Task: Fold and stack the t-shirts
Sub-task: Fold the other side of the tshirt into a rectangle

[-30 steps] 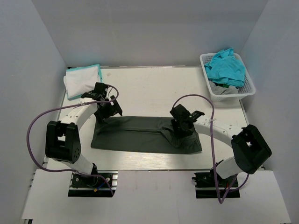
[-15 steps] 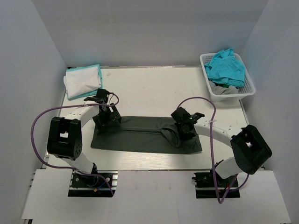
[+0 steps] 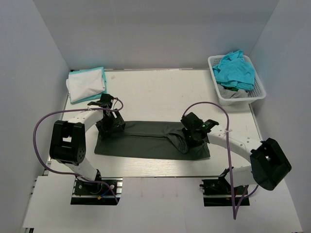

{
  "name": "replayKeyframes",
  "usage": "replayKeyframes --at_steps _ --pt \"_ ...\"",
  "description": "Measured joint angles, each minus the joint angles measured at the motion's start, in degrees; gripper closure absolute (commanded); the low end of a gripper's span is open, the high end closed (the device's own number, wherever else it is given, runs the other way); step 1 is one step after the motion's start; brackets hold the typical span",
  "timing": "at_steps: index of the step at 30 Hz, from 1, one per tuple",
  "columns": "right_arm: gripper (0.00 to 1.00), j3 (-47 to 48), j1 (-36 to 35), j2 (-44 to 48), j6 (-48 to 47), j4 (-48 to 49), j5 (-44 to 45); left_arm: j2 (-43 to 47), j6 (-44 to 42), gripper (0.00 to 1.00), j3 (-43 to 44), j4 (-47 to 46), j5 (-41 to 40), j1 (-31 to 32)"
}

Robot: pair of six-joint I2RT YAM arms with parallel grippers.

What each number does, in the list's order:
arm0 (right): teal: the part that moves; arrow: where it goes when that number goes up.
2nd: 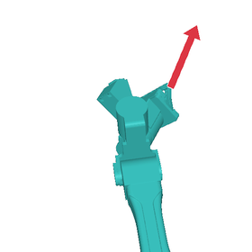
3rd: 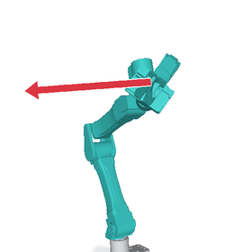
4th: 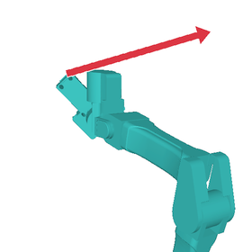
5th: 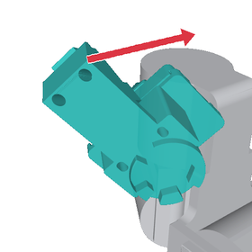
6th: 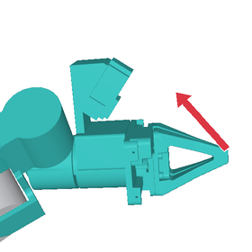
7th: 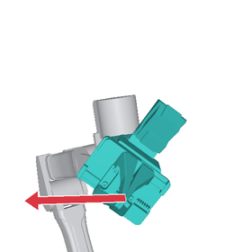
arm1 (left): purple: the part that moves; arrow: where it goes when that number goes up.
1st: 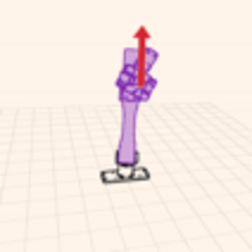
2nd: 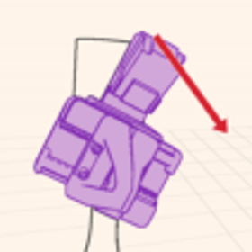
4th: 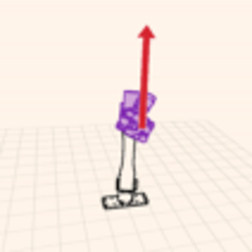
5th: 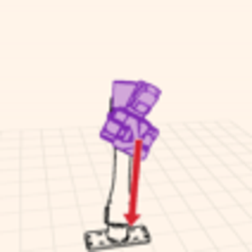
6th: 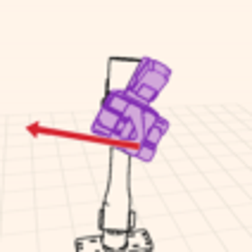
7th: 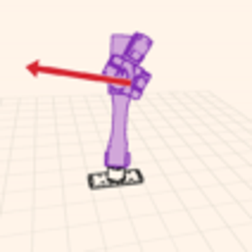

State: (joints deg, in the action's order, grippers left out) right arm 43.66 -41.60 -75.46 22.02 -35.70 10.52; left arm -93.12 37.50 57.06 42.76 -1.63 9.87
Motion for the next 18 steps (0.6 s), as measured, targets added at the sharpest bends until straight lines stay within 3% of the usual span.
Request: replayKeyframes --at_steps 10,14,18 --pt "0.60 6.36 -0.31 -10.95 -3.02 2.25 4.48 -0.33 0.00 0.00 -0.35 -0.15 0.02 0.00" --pt "0.69 6.45 -0.31 -12.83 -3.23 2.93 5.01 -0.33 0.02 0.00 -0.35 -0.33 0.02 0.00" --pt "0.88 6.86 -0.31 -12.94 -3.56 3.56 4.55 -0.33 0.00 0.00 -0.35 -0.39 0.02 0.00"
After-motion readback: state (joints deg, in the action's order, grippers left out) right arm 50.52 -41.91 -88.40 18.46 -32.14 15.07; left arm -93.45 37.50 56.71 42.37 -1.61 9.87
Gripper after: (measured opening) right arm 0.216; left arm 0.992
